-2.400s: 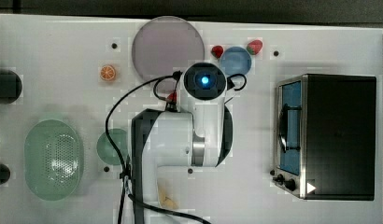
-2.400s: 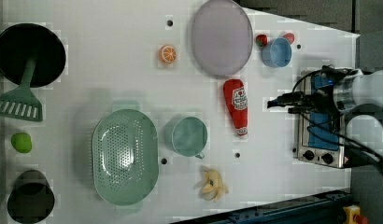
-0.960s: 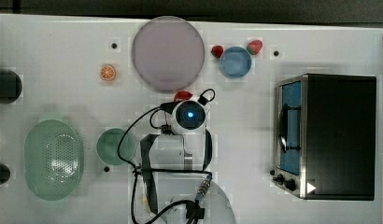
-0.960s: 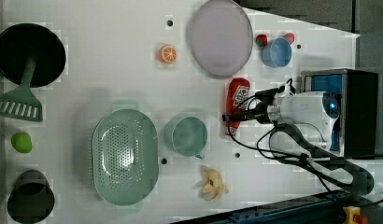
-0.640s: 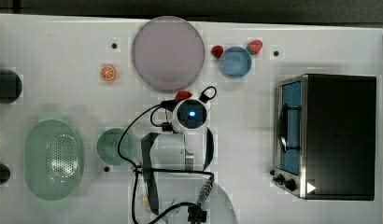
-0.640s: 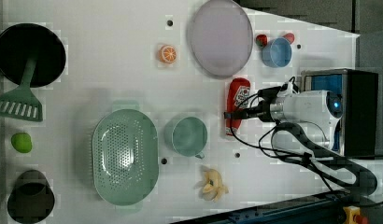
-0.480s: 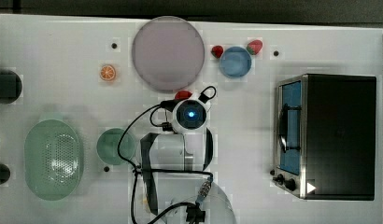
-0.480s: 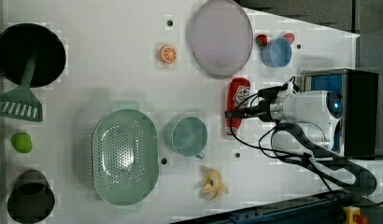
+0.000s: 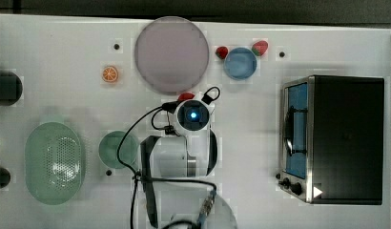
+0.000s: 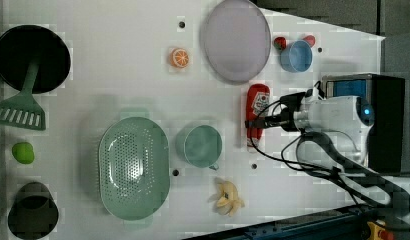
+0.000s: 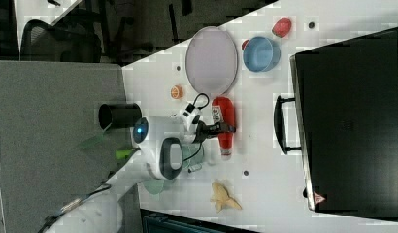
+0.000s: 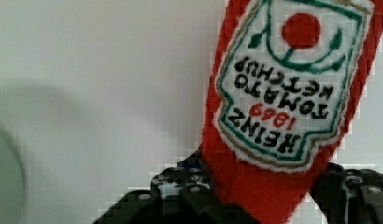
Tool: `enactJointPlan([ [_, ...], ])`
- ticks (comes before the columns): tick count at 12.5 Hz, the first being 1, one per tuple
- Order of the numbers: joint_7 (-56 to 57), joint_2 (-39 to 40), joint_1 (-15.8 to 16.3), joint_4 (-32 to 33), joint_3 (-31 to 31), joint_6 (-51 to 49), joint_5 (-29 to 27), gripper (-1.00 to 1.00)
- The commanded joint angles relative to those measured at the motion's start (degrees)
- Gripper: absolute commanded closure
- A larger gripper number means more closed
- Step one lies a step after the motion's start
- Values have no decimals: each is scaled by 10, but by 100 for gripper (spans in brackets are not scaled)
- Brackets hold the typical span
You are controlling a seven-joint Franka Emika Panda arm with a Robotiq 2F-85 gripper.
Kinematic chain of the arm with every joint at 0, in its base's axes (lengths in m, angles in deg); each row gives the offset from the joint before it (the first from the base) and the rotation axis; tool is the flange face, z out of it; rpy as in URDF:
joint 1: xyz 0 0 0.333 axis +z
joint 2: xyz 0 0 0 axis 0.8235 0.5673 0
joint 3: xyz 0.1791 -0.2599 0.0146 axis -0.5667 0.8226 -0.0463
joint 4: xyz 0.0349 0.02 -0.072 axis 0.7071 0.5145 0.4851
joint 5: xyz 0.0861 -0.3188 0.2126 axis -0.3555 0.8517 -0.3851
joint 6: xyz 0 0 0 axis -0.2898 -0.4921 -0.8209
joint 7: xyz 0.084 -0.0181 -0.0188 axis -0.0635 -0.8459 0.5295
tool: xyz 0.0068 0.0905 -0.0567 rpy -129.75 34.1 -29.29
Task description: Pick Ketchup from the table and place it in strainer.
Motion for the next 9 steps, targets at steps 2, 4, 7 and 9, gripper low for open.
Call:
enactJointPlan([
  [2, -24, -142, 2, -41, -22, -117, 0, -23],
  [4, -28, -198, 4, -57, -38, -178, -1, -23],
  [7, -90, -264, 7, -85, -66, -290, -1, -23],
  [9, -158, -287, 14, -97, -98, -344, -3, -23],
])
